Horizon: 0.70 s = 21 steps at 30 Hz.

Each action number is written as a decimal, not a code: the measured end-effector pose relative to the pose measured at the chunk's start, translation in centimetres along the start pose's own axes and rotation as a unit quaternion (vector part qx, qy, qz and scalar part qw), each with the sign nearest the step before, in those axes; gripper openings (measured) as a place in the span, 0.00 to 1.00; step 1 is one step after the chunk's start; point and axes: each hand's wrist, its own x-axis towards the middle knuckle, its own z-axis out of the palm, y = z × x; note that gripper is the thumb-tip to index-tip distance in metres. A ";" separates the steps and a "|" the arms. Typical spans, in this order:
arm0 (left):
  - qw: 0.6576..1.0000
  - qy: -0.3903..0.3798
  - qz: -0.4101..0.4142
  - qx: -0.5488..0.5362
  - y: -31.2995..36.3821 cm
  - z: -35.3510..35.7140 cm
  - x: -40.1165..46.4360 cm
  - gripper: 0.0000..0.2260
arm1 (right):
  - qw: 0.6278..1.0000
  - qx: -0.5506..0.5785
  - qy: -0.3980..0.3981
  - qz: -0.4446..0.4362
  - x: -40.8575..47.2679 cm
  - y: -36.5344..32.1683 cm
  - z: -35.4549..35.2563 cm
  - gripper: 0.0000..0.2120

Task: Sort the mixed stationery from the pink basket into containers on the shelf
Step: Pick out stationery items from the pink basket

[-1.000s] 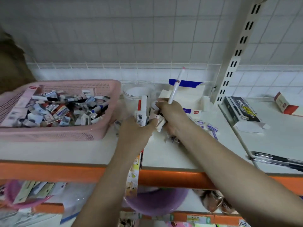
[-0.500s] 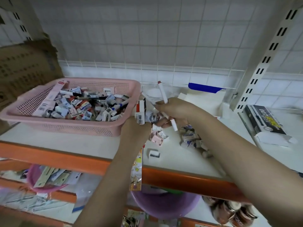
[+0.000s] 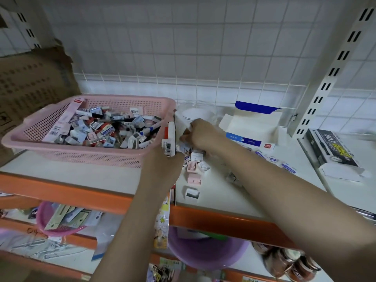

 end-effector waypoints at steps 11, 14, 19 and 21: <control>0.993 0.042 -0.075 -0.079 1.0 -4.0 -0.4 0.09 | 0.988 0.127 -0.080 0.029 0.2 -1.1 1.8 0.08; 0.991 0.039 -0.090 -0.089 0.9 -4.2 -0.4 0.10 | 0.986 0.152 -0.034 0.059 -0.4 -0.7 -0.2 0.10; 0.990 0.039 -0.084 -0.103 0.8 -4.7 -0.5 0.12 | 0.983 0.151 -0.099 -0.034 -2.7 1.6 -2.2 0.01; 0.990 0.037 -0.087 -0.105 0.6 -4.8 -0.5 0.12 | 0.988 0.060 -0.114 -0.087 -3.5 1.8 -1.8 0.04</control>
